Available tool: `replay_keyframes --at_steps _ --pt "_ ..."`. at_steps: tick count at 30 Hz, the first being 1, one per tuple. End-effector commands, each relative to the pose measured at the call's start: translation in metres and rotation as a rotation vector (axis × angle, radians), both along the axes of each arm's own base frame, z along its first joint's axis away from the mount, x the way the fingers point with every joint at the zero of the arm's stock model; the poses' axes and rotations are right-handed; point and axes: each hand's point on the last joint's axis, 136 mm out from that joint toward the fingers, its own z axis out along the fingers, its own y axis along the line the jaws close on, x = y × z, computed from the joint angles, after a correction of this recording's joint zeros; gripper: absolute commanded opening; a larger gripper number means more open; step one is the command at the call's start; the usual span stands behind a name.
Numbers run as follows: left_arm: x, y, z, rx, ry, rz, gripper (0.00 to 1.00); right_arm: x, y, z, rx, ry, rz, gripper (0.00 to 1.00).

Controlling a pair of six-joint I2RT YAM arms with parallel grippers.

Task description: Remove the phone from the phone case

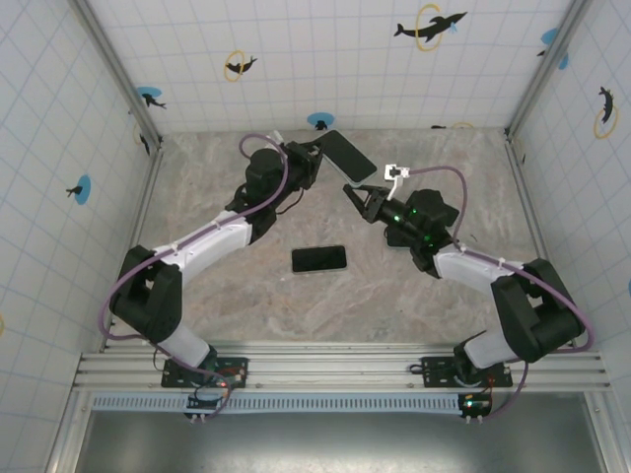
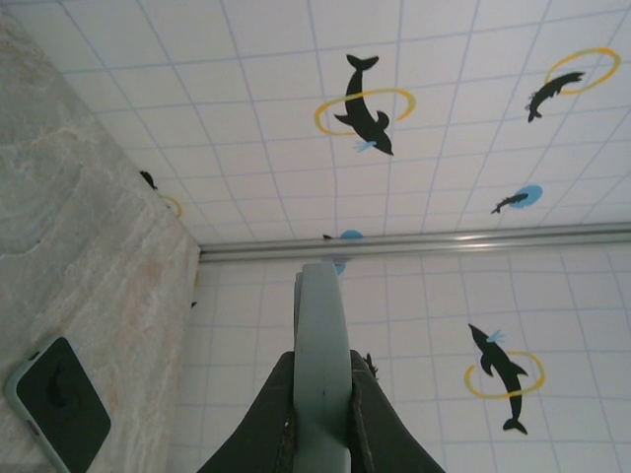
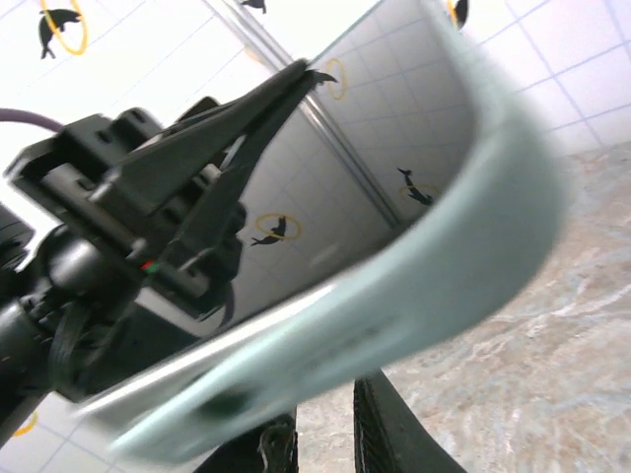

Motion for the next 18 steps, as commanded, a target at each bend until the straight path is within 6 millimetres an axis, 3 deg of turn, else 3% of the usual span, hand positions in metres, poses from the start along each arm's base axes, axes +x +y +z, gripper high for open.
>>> replay_keyframes --at_steps 1,6,12,18 --pt "-0.017 -0.004 0.054 -0.051 -0.121 -0.049 0.0 0.005 -0.005 0.002 0.0 -0.012 -0.029 0.2" --pt "-0.011 0.007 0.054 0.02 -0.169 -0.018 0.0 -0.005 -0.01 0.005 0.016 -0.015 0.017 0.34" --pt "-0.004 0.021 0.071 0.099 -0.299 -0.043 0.0 -0.018 -0.029 -0.005 -0.02 -0.003 0.069 0.53" --pt "-0.014 0.021 0.091 0.15 -0.502 -0.177 0.0 -0.033 -0.039 0.011 -0.035 -0.079 0.182 0.59"
